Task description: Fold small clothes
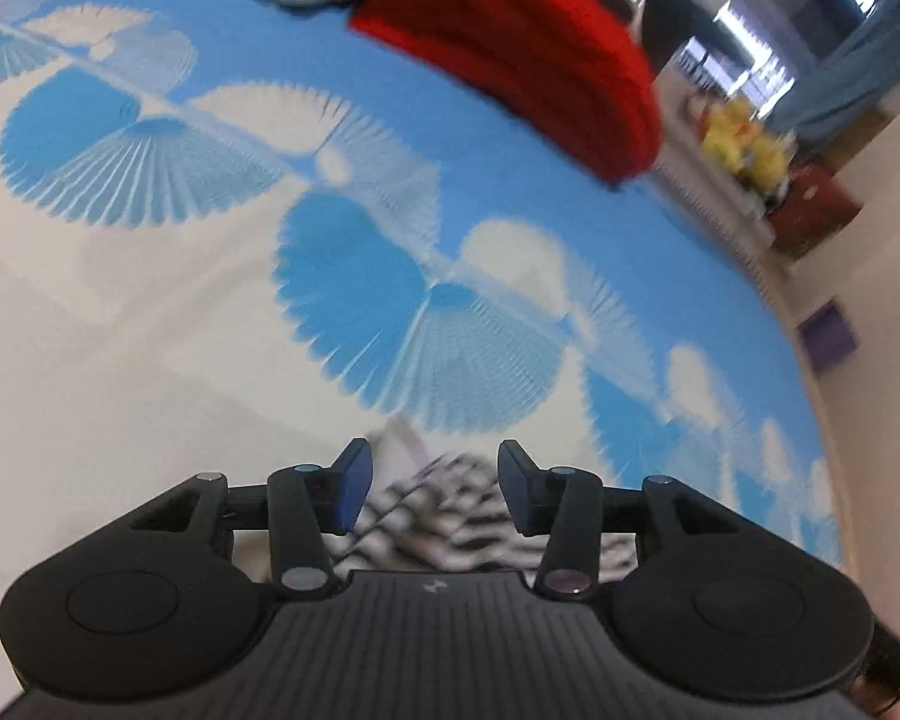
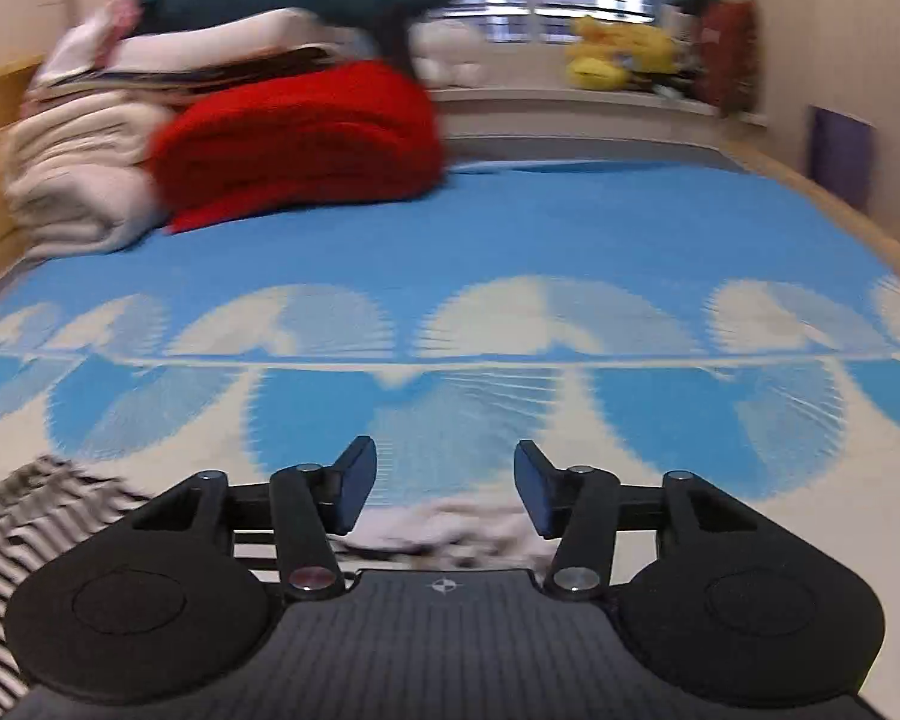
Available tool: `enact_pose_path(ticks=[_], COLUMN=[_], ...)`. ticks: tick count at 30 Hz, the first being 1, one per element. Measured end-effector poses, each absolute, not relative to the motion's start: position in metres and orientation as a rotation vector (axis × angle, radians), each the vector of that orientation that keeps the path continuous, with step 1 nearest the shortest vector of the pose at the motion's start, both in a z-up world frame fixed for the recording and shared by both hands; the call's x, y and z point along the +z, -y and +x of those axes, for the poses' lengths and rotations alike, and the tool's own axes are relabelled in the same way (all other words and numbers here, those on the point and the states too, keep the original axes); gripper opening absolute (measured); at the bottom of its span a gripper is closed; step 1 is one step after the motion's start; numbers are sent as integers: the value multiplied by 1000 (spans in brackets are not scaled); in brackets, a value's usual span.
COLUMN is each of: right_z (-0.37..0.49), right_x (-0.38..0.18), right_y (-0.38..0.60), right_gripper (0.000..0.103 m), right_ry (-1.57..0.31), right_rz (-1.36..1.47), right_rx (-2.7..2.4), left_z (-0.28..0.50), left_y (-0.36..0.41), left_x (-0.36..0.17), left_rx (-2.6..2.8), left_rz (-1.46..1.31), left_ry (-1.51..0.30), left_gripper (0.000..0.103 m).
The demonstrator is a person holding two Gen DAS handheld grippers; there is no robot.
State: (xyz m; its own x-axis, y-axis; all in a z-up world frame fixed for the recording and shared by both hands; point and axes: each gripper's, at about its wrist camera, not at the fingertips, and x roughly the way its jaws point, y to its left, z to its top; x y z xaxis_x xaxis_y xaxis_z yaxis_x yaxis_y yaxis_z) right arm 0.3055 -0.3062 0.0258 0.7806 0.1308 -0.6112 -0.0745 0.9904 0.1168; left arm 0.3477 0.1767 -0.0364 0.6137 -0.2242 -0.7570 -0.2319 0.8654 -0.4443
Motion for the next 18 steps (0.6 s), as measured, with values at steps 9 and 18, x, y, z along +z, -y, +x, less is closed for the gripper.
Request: enact_pose_path(ticks=[9, 18], right_z=[309, 315], right_x=[-22, -8], right_y=[335, 321], right_gripper=[62, 0], right_ry=[-923, -861], right_rz=[-5, 32], right_rx=[72, 137], left_z=[358, 357], left_y=[-149, -142], left_x=[-68, -58], left_rx=[21, 47], left_rz=[-379, -283], left_ry=[-1041, -970], left_gripper=[47, 1])
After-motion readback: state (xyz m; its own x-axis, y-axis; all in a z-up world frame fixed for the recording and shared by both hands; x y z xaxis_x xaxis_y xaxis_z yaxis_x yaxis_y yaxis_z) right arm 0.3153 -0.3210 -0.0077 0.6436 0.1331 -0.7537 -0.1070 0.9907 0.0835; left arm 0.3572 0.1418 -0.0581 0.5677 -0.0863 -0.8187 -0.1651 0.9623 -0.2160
